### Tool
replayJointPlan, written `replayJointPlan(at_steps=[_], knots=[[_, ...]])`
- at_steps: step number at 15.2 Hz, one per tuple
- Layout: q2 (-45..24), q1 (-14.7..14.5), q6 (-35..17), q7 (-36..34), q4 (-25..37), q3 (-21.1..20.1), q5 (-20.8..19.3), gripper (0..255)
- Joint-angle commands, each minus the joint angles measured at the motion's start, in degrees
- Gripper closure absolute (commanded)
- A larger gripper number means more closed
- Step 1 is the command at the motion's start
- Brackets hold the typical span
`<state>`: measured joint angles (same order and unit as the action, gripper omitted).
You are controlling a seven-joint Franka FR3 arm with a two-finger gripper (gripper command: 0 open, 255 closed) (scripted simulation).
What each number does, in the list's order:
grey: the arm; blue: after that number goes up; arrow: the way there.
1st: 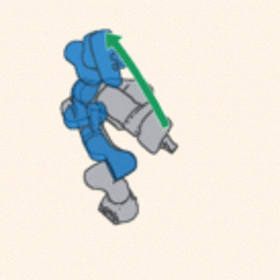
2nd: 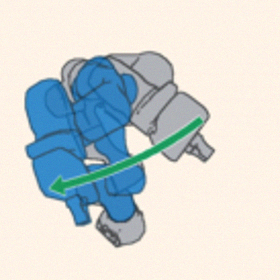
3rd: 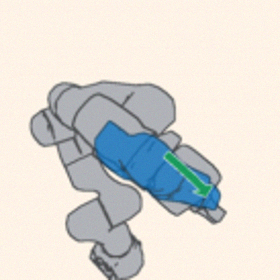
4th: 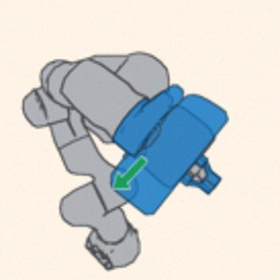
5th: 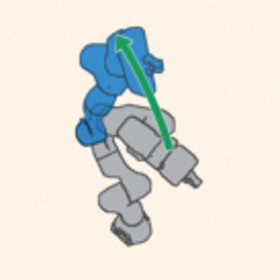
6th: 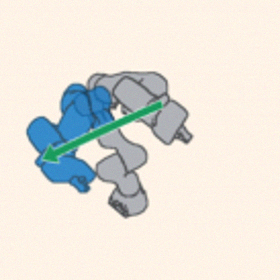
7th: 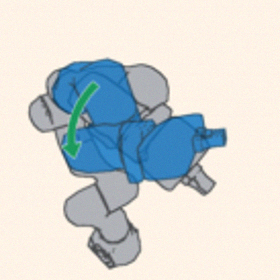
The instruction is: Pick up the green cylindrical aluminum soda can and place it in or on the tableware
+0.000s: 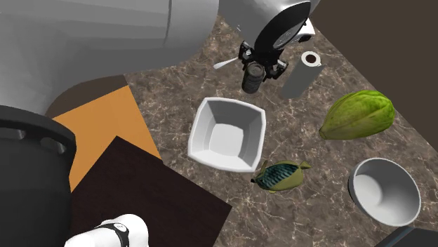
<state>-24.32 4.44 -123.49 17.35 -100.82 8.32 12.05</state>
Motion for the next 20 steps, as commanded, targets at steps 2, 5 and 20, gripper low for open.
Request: replayJointPlan(at_steps=[2,5,20], knots=[[1.05,0.01,2.01,-0.31,0.96,0.18,-0.36,255],[2.05,-0.04,3.89,-0.68,1.88,0.31,-0.69,255],[16.22,-0.17,7.21,-0.76,-8.84,1.55,-3.16,255]])
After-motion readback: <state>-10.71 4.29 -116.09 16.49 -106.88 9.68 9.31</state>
